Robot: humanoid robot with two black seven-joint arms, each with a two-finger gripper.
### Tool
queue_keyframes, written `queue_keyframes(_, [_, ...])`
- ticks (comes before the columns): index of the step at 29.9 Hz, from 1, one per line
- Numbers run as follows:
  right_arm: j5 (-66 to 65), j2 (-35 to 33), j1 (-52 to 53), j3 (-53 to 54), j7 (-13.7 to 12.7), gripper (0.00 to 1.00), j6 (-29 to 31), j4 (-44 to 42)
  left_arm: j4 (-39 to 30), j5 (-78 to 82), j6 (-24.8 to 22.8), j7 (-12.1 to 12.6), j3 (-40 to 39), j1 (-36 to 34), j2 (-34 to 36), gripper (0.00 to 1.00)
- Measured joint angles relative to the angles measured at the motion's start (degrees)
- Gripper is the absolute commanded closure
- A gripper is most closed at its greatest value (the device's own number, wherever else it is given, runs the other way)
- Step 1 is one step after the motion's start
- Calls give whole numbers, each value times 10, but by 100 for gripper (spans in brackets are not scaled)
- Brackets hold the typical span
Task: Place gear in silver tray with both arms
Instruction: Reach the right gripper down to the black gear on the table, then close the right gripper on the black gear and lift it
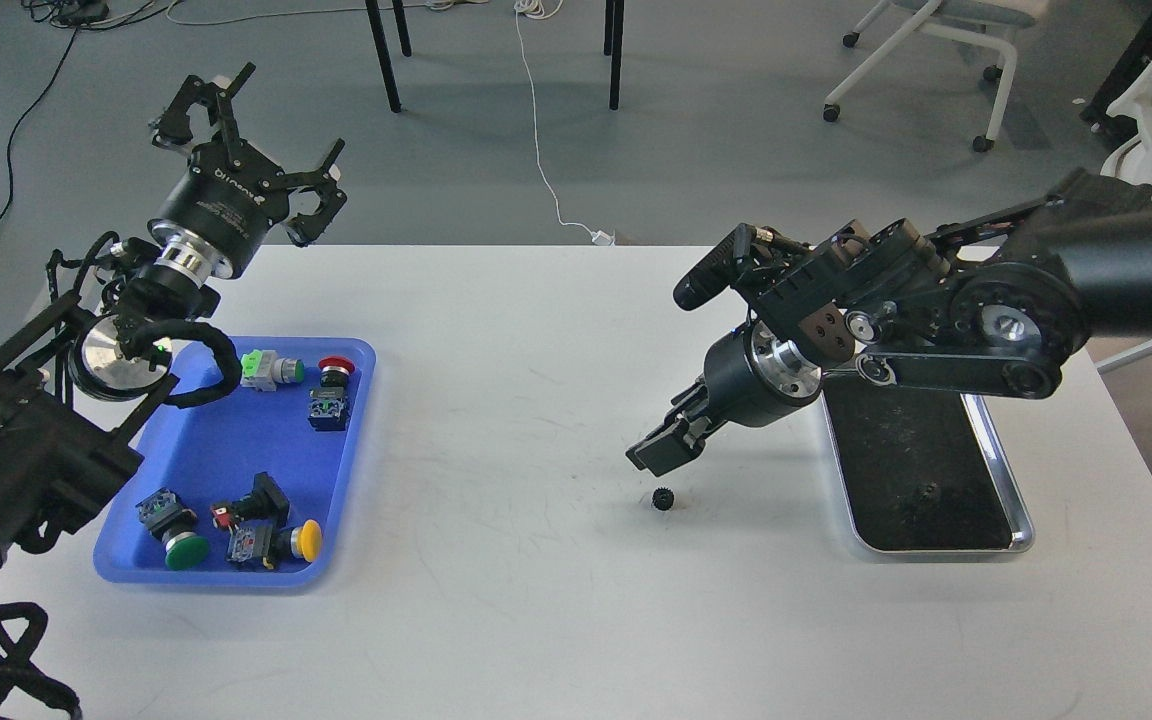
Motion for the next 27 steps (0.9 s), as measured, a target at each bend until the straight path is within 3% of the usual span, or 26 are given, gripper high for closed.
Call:
queue_keyframes(12, [-14, 118, -38, -27, 1, 30, -24, -72, 0, 1, -4, 0, -1, 8, 4, 3])
queue_keyframes(27, [-13, 129, -62, -60, -3, 35, -25, -98, 1, 2, -5, -1, 0, 11, 9, 3])
